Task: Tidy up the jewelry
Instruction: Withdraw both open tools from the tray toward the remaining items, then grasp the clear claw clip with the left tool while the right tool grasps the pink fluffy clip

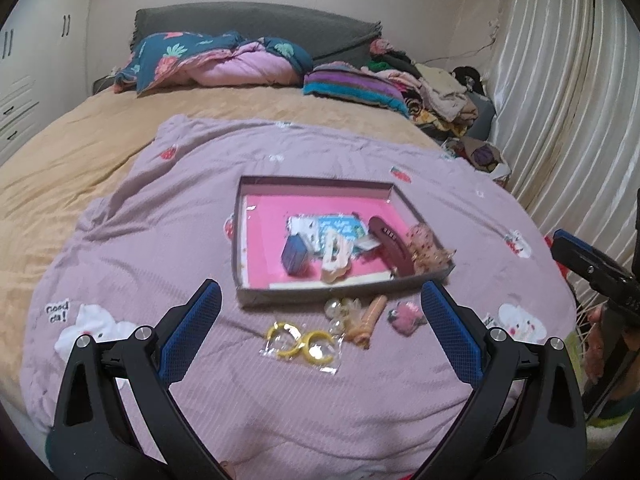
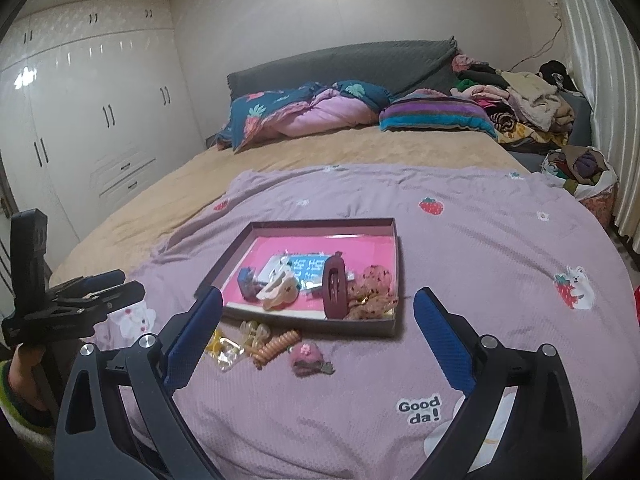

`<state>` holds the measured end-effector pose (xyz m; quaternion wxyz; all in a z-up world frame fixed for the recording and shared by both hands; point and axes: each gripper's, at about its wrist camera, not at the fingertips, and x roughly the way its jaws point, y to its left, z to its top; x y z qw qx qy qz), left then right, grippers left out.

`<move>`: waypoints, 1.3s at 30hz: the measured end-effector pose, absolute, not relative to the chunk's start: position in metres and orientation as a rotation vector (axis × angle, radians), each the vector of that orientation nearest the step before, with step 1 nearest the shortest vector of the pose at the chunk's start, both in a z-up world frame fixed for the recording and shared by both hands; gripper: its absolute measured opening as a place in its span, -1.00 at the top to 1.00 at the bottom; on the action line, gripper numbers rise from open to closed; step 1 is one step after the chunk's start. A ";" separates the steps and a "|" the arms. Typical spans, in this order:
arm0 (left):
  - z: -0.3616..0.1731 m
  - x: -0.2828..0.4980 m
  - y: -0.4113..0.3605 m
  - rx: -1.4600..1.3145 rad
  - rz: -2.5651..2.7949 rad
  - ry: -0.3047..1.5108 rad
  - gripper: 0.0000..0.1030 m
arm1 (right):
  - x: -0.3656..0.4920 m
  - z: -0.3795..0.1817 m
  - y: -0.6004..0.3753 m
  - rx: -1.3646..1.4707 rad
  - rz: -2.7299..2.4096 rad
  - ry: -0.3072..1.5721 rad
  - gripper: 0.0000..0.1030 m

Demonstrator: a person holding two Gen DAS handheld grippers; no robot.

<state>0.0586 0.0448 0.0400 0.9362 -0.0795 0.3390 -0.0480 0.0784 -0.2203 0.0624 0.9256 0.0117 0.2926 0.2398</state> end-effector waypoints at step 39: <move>-0.041 0.086 0.020 -0.070 -0.164 0.907 -0.61 | 0.088 -0.034 -0.185 -0.177 0.503 0.798 -0.86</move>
